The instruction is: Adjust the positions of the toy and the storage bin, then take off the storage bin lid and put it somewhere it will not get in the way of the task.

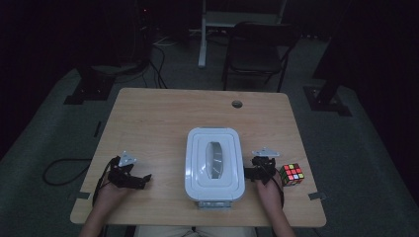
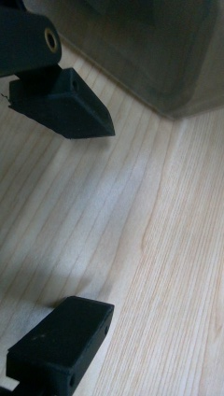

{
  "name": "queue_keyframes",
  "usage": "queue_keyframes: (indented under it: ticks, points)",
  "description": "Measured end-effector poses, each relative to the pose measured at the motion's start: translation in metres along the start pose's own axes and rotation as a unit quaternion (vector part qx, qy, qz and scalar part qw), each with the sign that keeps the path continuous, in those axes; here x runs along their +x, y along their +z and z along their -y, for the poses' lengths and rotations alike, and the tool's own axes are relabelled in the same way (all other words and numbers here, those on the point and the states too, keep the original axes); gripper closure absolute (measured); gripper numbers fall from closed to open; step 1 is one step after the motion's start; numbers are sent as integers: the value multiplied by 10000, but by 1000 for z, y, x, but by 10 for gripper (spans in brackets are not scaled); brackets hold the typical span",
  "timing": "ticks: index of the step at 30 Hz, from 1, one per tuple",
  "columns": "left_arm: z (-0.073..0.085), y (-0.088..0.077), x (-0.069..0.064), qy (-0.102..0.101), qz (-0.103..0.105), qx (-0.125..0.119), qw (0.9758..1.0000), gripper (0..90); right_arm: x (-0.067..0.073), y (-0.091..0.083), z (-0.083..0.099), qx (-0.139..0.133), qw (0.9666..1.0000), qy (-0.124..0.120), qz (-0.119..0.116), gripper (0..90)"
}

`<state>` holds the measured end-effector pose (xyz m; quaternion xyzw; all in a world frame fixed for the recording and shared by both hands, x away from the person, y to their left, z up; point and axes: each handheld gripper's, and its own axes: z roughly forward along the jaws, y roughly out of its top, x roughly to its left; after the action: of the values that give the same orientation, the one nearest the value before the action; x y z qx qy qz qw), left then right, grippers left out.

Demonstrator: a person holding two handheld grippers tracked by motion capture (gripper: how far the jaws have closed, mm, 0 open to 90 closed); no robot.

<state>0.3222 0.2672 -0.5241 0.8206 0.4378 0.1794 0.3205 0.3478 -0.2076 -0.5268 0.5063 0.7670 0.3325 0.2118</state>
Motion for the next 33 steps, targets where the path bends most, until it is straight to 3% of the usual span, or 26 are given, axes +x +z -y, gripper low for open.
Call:
queue_keyframes:
  ticks: [14,20,25,33]
  points:
    - [0,-1,0,-13,-21,11,10000,7,1,0,0,11,10000,-15,29,127]
    - [-2,-4,-1,-93,-71,157,9998,43,1,0,0,12,10000,-12,29,126]
    - [-9,-12,-3,-126,50,133,9998,43,1,0,0,12,10000,-12,28,126]
    - [-34,-32,-15,34,378,-48,9993,15,1,0,0,12,10000,-12,28,126]
